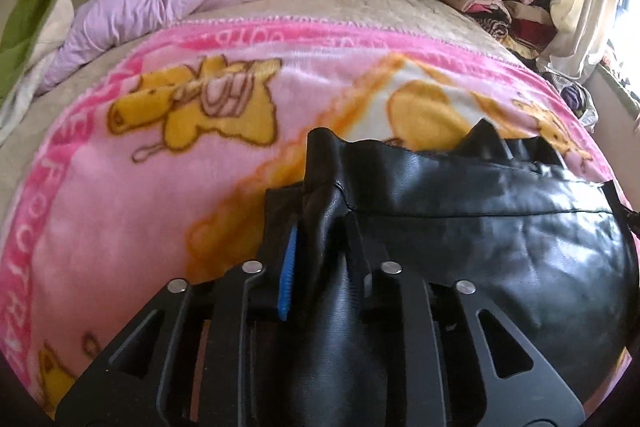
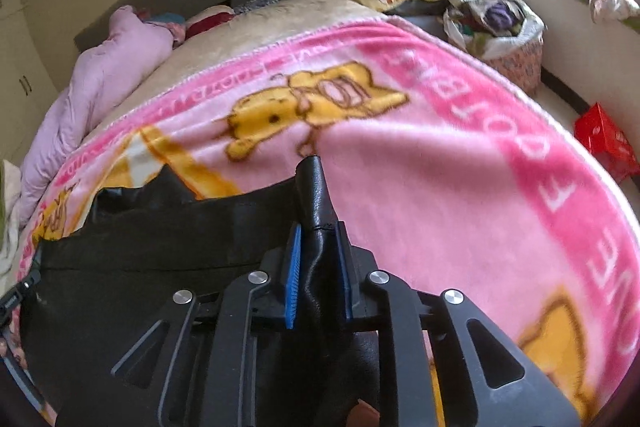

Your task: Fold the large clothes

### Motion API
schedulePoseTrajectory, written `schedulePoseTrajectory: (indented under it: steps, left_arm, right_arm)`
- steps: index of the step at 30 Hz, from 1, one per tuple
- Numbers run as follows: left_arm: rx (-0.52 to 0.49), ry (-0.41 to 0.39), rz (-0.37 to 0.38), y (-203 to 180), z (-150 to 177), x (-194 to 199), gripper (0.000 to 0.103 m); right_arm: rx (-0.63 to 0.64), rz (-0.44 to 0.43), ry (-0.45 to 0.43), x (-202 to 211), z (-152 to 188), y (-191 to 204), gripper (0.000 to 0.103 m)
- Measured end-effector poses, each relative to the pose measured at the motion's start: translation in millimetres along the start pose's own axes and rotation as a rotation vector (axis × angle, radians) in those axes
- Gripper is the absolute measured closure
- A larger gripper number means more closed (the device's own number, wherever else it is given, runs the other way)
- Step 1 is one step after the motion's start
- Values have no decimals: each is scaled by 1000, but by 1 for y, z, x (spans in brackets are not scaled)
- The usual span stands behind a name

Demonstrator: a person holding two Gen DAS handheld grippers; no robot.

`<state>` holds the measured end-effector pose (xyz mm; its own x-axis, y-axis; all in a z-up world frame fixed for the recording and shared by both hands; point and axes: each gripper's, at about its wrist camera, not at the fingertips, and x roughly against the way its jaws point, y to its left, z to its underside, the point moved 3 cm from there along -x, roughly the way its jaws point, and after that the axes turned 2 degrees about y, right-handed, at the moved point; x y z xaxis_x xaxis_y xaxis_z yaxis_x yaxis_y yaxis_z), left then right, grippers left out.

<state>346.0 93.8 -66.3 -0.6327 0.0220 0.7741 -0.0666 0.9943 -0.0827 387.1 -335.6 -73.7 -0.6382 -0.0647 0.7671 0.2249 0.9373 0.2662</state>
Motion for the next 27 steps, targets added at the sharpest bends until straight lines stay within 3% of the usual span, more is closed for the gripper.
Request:
schedulePoseTrajectory:
  steps: [6, 8, 10, 11, 16, 17, 20, 22, 27]
  left_arm:
    - [9, -14, 16, 0, 4, 1, 81]
    - [8, -29, 15, 1, 3, 6, 79]
    - [-1, -42, 6, 1, 2, 13, 71]
    - [-7, -54, -7, 1, 1, 18, 63]
    - [5, -85, -5, 4, 0, 48, 42]
    - [6, -90, -5, 3, 0, 52, 33]
    - [1, -104, -18, 3, 5, 68, 29]
    - [15, -99, -19, 4, 7, 74, 21]
    - [63, -82, 29, 5, 17, 86, 11]
  right_arm:
    - [-25, 2, 5, -3, 5, -4, 80]
    - [-75, -9, 21, 1, 6, -12, 61]
    - [-117, -48, 9, 14, 6, -20, 55]
    - [-126, -55, 1, 23, 8, -22, 50]
    - [-74, -49, -17, 61, 22, -17, 43]
    - [-62, -55, -22, 68, 26, -15, 41]
    - [-29, -76, -32, 82, 36, -8, 39]
    - [-18, -86, -32, 89, 41, -7, 29]
    - [-30, -99, -34, 102, 48, -14, 28]
